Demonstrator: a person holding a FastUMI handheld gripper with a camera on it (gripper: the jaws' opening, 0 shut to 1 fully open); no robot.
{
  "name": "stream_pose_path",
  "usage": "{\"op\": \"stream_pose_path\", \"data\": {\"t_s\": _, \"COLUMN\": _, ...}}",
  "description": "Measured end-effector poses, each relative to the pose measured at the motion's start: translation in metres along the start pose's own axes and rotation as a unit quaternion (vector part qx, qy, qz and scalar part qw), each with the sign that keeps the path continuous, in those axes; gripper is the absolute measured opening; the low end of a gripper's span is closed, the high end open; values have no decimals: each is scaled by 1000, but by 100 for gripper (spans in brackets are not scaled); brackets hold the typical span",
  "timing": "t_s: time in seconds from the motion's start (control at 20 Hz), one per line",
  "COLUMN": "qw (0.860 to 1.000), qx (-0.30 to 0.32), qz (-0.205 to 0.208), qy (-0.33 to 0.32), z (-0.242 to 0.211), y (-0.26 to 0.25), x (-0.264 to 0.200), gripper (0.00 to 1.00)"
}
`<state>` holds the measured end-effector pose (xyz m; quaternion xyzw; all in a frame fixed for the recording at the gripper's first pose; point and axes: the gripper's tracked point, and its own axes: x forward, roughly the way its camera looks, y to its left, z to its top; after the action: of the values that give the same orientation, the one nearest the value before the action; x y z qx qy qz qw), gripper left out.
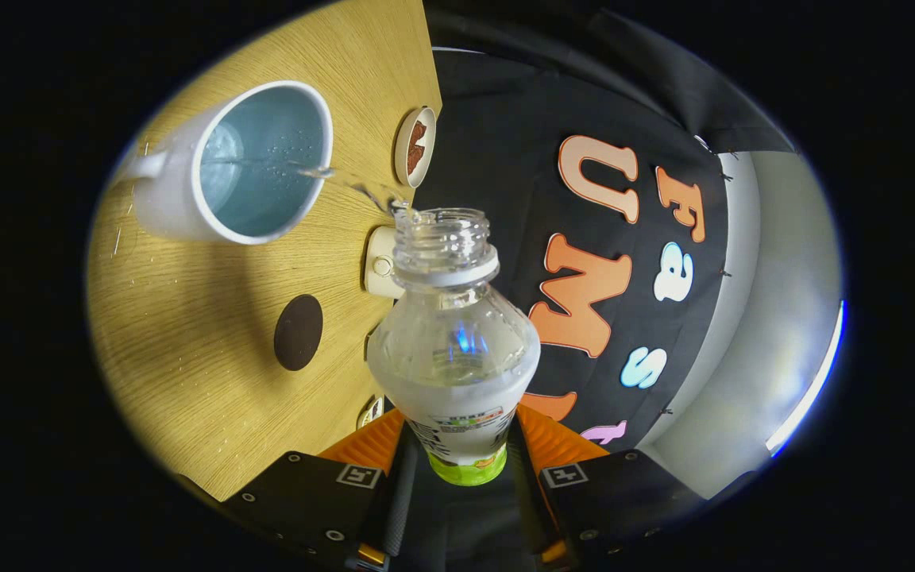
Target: Take the bottle from table, then pour the juice into the cup, finally place the bottle on the coaster
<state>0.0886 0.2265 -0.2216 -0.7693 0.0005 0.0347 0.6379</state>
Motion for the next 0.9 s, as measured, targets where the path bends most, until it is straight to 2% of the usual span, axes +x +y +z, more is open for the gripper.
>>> {"op": "stream_pose_path", "data": {"t_s": 0.9, "qw": 1000, "qx": -30, "qz": -1, "qy": -4, "z": 4, "y": -7, "x": 1, "gripper": 58}}
